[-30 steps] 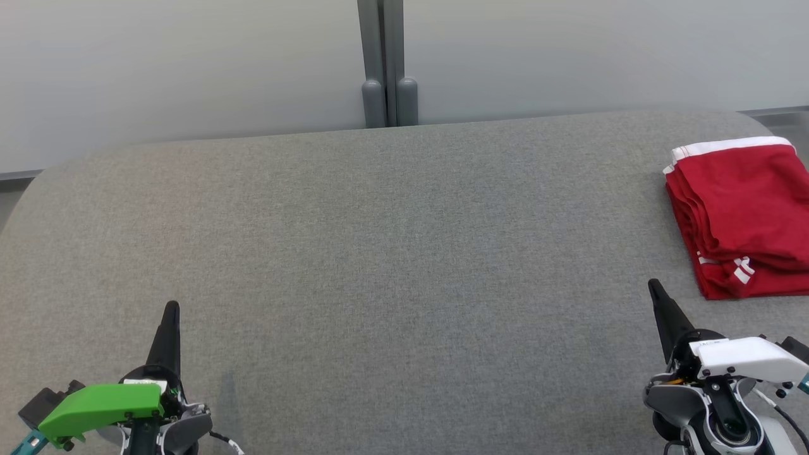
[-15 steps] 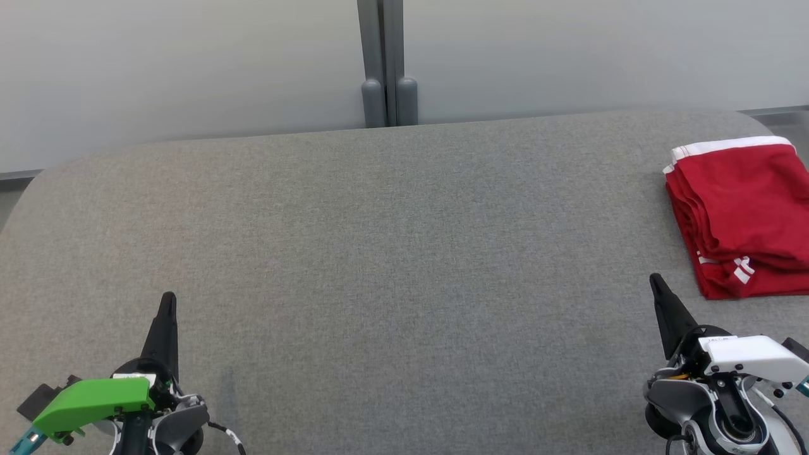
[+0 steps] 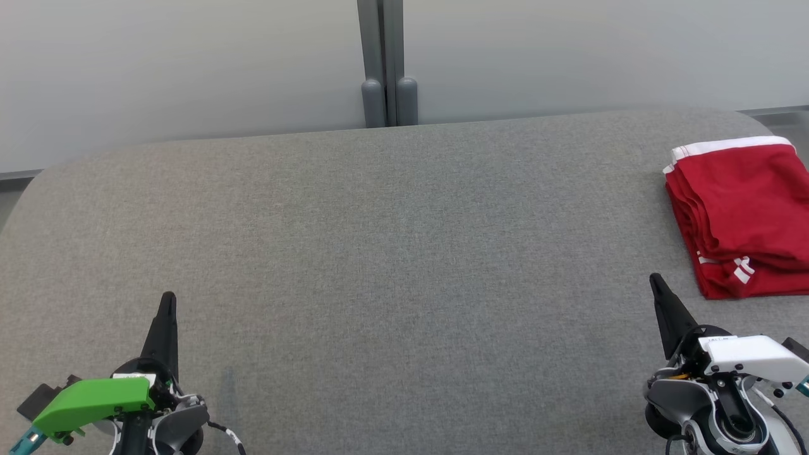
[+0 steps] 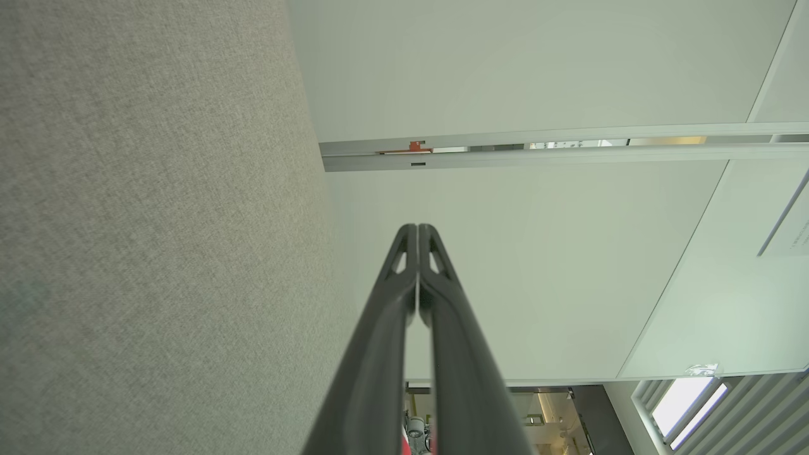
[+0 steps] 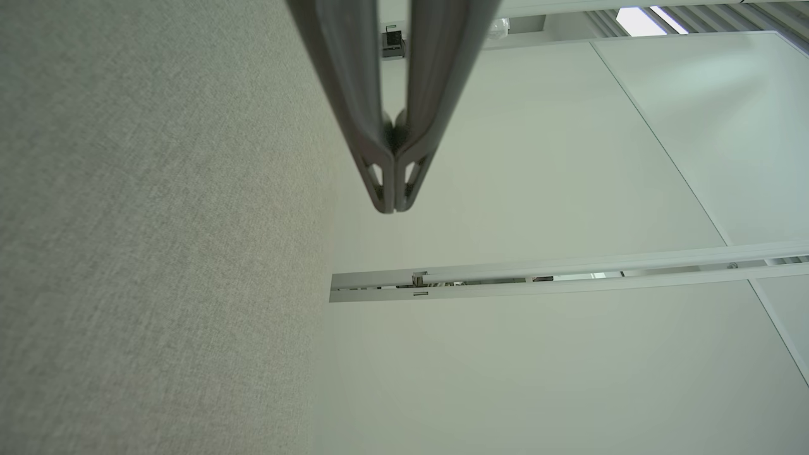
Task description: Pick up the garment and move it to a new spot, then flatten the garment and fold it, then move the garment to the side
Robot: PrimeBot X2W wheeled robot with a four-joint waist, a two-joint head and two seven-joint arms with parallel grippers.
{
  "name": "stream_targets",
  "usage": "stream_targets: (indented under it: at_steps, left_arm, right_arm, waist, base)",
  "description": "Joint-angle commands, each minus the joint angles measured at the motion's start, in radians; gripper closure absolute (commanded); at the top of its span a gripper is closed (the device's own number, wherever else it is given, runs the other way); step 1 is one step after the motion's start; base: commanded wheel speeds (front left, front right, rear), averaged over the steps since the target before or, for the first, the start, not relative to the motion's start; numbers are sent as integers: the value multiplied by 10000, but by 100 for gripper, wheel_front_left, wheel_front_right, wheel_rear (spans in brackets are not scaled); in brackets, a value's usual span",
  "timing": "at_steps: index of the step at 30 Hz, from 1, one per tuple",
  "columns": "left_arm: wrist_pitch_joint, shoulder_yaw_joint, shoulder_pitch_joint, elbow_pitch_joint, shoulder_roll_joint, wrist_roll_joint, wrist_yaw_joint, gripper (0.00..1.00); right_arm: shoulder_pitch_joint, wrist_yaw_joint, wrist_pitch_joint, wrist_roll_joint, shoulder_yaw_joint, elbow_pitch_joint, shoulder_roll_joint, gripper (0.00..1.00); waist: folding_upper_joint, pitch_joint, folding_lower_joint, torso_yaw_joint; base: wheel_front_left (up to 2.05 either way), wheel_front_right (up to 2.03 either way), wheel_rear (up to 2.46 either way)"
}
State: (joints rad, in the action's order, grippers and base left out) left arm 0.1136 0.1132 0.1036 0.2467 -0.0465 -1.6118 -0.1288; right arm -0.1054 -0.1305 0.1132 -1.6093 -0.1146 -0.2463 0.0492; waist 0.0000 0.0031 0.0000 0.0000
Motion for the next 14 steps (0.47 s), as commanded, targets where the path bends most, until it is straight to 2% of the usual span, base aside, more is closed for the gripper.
stream_targets:
  at_steps: [1, 14]
  left_arm:
    - [39, 26, 112, -22, -69, -28, -45, 100]
    - [39, 26, 111, -23, -69, -26, -45, 100]
  right_arm:
    - [-54, -4, 43, -65, -17, 48, 6, 100]
    - [-53, -4, 42, -66, -16, 48, 6, 100]
  waist:
    - [0, 0, 0, 0]
    - [0, 0, 0, 0]
  base:
    - [0, 0, 0]
    - [0, 0, 0]
